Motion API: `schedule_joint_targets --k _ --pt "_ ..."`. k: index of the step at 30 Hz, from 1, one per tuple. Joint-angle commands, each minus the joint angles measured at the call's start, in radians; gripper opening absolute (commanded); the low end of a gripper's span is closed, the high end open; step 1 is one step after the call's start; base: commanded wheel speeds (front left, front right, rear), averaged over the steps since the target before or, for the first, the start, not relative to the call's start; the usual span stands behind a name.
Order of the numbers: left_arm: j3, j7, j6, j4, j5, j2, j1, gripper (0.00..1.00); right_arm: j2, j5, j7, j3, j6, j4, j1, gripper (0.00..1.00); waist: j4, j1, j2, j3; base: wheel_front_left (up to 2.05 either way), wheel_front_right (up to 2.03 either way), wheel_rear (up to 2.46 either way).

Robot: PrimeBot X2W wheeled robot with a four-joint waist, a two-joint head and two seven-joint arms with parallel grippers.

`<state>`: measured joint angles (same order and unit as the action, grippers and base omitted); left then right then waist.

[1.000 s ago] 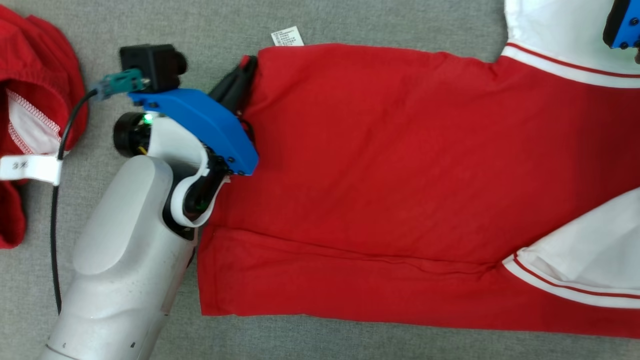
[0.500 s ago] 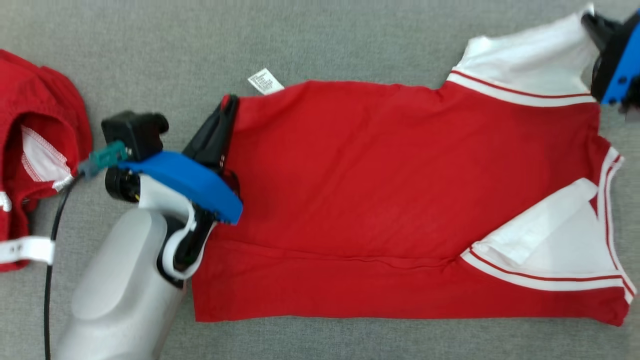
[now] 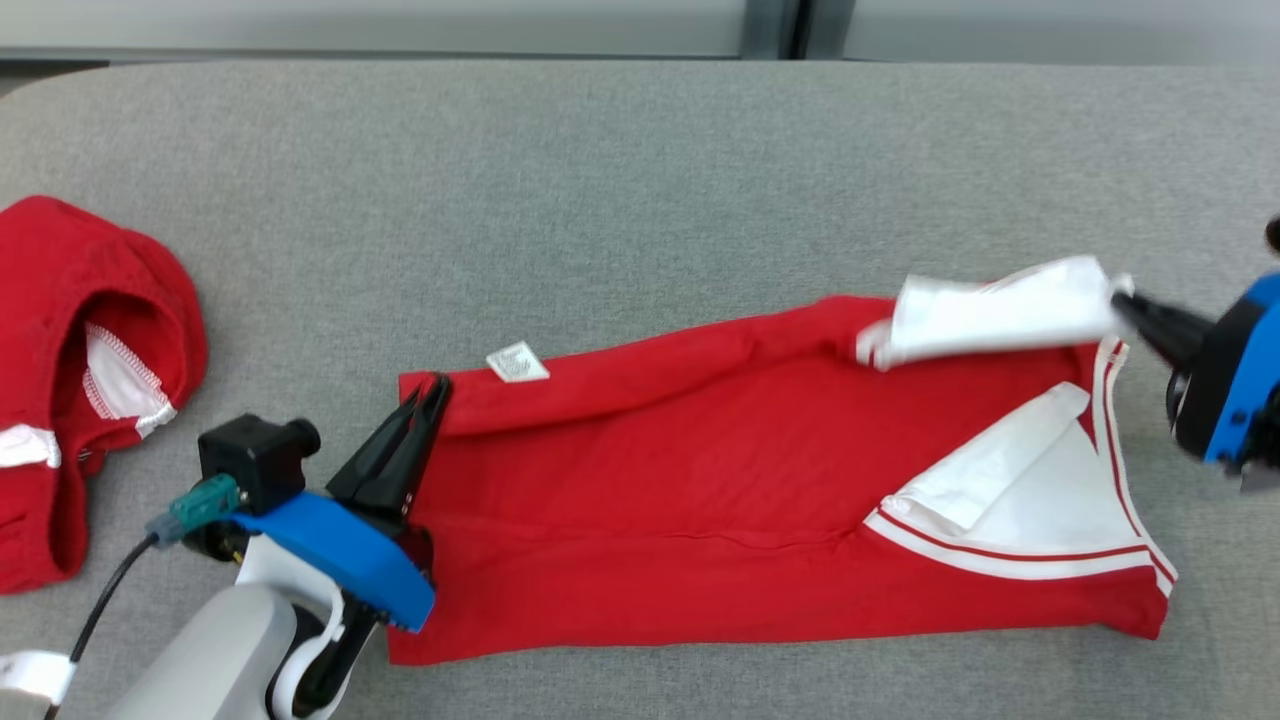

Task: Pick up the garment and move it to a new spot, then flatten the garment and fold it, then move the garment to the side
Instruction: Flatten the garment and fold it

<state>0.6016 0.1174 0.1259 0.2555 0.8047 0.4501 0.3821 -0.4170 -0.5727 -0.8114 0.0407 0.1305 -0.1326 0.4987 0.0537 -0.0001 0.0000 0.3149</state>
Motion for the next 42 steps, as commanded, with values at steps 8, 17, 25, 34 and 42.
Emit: schedule_joint_targets --k 8,17,25,34,42 --pt "0.028 0.079 0.006 0.085 -0.001 0.044 -0.034 0.0 0.083 -0.002 -0.088 0.094 0.001 0.169 -0.231 0.0 -0.03 0.0001 0.0 -0.056 0.0 0.0 0.0" --pt "0.023 0.117 -0.024 0.196 -0.027 0.017 -0.028 0.0 0.174 0.019 -0.171 0.138 0.001 0.304 -0.364 0.0 -0.05 0.0001 0.0 -0.066 0.0 0.0 0.0" --pt "-0.014 0.141 -0.073 0.233 -0.011 -0.028 -0.082 1.0 0.24 0.055 -0.233 0.171 0.001 0.337 -0.449 1.0 -0.036 0.0001 0.0 -0.091 0.0 0.0 0.0" --pt "-0.287 0.148 -0.13 0.066 -0.129 -0.134 -0.181 1.0 0.296 0.161 -0.06 0.249 0.001 0.32 -0.451 1.0 0.008 0.0001 0.0 -0.134 0.0 0.0 0.0" --pt "-0.38 0.148 -0.128 -0.023 -0.345 -0.18 -0.232 1.0 0.335 0.256 0.038 0.304 0.001 0.231 -0.398 1.0 0.025 0.0001 0.0 -0.161 0.0 0.0 0.0"
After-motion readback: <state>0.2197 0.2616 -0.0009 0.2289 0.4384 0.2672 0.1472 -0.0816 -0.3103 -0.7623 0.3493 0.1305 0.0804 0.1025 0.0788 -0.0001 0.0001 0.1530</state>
